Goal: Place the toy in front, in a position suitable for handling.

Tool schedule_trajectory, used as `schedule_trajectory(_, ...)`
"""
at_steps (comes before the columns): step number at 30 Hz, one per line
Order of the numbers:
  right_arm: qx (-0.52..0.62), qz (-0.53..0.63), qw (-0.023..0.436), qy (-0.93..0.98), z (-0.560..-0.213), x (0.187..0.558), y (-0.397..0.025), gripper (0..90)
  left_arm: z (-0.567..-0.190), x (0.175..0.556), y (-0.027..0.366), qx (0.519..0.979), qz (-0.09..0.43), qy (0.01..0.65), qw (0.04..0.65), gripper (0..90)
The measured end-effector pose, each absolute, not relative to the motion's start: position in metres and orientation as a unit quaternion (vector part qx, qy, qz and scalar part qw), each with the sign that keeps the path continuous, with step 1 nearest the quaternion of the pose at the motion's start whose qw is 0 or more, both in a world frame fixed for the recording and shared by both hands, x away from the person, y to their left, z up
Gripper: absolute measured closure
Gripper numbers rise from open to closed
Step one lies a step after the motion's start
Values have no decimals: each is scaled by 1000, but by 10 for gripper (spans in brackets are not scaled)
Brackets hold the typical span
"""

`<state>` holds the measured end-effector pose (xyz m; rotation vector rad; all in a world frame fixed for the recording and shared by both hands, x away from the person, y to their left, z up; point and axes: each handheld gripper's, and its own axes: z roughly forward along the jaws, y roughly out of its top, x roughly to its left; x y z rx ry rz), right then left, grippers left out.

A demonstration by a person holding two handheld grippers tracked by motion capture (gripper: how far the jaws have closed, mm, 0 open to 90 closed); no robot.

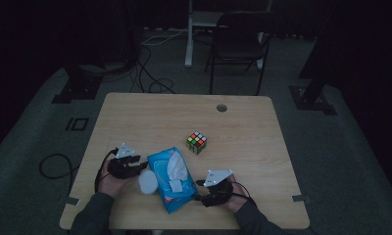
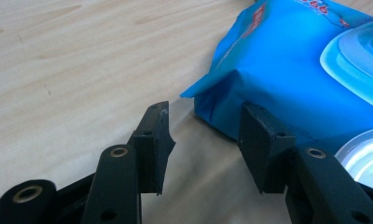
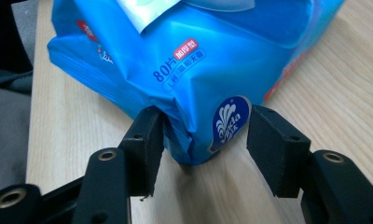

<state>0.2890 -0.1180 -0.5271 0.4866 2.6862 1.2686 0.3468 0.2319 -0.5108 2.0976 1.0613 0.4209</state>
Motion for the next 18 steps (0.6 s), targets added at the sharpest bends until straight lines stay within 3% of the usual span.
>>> schedule_trajectory(8,178,431,68,882,-527,306,-95,538,-489,358,244,797,192,433,374,518)
schedule_trajectory(18,217,449,63,865,-531,339,-59,517,-468,330,256,782,218,438,386,513)
